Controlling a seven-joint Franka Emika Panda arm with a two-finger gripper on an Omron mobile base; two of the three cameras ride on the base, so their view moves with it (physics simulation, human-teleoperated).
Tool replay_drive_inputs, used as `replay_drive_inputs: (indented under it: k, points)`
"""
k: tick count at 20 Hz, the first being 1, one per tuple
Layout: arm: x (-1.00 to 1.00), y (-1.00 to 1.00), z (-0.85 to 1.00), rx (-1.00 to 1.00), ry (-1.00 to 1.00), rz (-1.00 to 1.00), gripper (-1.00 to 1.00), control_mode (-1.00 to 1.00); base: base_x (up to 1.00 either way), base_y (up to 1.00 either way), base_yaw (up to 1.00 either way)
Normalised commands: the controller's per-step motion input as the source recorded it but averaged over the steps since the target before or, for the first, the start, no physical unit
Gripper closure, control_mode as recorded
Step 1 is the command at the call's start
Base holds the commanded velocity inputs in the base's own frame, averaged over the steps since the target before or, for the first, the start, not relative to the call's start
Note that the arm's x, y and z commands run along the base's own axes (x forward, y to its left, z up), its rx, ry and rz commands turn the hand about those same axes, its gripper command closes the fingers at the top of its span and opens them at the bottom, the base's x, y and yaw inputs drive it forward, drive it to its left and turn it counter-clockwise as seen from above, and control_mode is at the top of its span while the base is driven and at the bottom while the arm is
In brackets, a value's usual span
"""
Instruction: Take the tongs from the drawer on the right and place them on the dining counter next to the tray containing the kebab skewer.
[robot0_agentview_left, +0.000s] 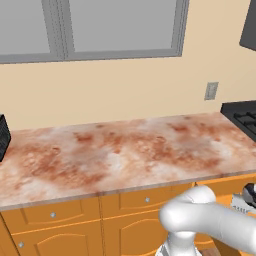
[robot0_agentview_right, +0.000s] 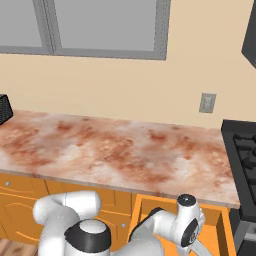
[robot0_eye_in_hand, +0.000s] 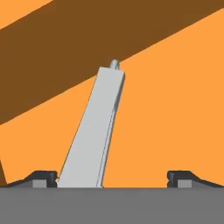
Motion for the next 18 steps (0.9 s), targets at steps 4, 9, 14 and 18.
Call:
replay_drive_inputs:
  k: [4,9,14,18]
  points:
    - [0.00,-0.61,-0.21,0.21,0.00,0.00,-1.00,-1.00,0.00,0.00,0.00]
    - [0.00,-0.32,-0.10,0.06,0.00,0.00,-1.00,-1.00,0.00,0.00,0.00]
    - [0.00,-0.25,-0.35,0.01,0.00,0.00,-1.00,-1.00,0.00,0.00,0.00]
    - [-0.02,-0.12,-0.48,0.00,0.00,0.00,-1.00,-1.00,0.00,0.00,0.00]
